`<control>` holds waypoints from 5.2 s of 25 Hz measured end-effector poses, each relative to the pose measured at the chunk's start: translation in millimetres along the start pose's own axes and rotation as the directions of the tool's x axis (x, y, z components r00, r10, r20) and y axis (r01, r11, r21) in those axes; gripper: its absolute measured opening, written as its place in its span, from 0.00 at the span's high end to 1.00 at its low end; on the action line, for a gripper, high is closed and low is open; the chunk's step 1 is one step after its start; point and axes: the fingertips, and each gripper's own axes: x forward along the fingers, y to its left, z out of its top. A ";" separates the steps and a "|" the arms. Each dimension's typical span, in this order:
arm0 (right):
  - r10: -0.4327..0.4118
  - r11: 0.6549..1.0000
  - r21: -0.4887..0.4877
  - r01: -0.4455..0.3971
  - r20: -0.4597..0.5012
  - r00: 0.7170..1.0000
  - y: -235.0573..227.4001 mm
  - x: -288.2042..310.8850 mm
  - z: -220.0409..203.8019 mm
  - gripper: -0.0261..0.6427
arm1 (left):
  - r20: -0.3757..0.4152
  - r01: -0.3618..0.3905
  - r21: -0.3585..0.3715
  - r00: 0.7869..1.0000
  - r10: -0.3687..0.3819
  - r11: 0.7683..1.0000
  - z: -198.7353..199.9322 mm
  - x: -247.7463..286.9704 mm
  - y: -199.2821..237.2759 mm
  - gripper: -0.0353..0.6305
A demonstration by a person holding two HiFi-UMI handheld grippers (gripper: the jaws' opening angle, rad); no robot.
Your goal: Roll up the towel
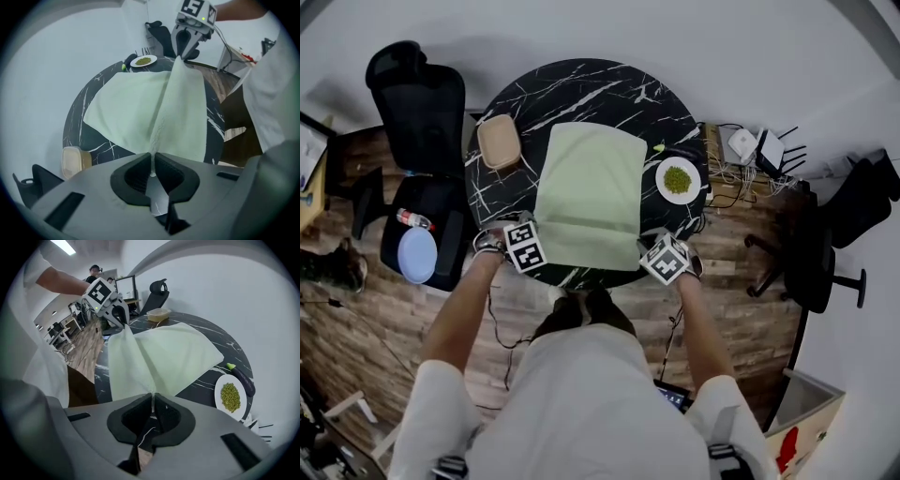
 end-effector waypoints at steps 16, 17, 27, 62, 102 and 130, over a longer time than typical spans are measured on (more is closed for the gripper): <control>-0.151 0.904 -0.393 0.167 0.072 0.986 58.9 -5.4 -4.6 0.80 | 0.140 -0.025 -0.124 0.989 0.042 0.992 -21.6 -8.0 -52.4 0.55; -0.116 0.906 -0.405 0.125 0.047 0.992 72.8 1.9 -14.5 0.80 | 0.140 -0.009 -0.080 0.990 0.021 0.997 -22.2 -6.6 -66.4 0.55; -0.128 0.931 -0.349 0.106 -0.043 0.991 77.7 39.7 -51.3 0.76 | 0.066 -0.024 0.020 0.998 0.022 1.000 -20.1 25.0 -80.2 0.65; 0.202 0.970 -0.137 -0.200 0.002 0.979 132.4 -56.3 -46.1 0.94 | 0.081 0.184 0.025 0.979 -0.185 0.983 -22.9 -63.3 -146.6 0.92; -0.153 0.880 -0.451 0.149 0.028 0.988 87.6 17.3 -46.7 0.76 | 0.130 -0.013 -0.027 0.991 0.016 1.000 -24.6 10.4 -93.9 0.58; 0.284 0.932 -0.170 -0.319 -0.204 0.937 172.6 -22.3 -97.0 0.91 | 0.040 0.377 0.093 0.923 -0.382 0.921 -41.4 -39.2 -204.8 0.88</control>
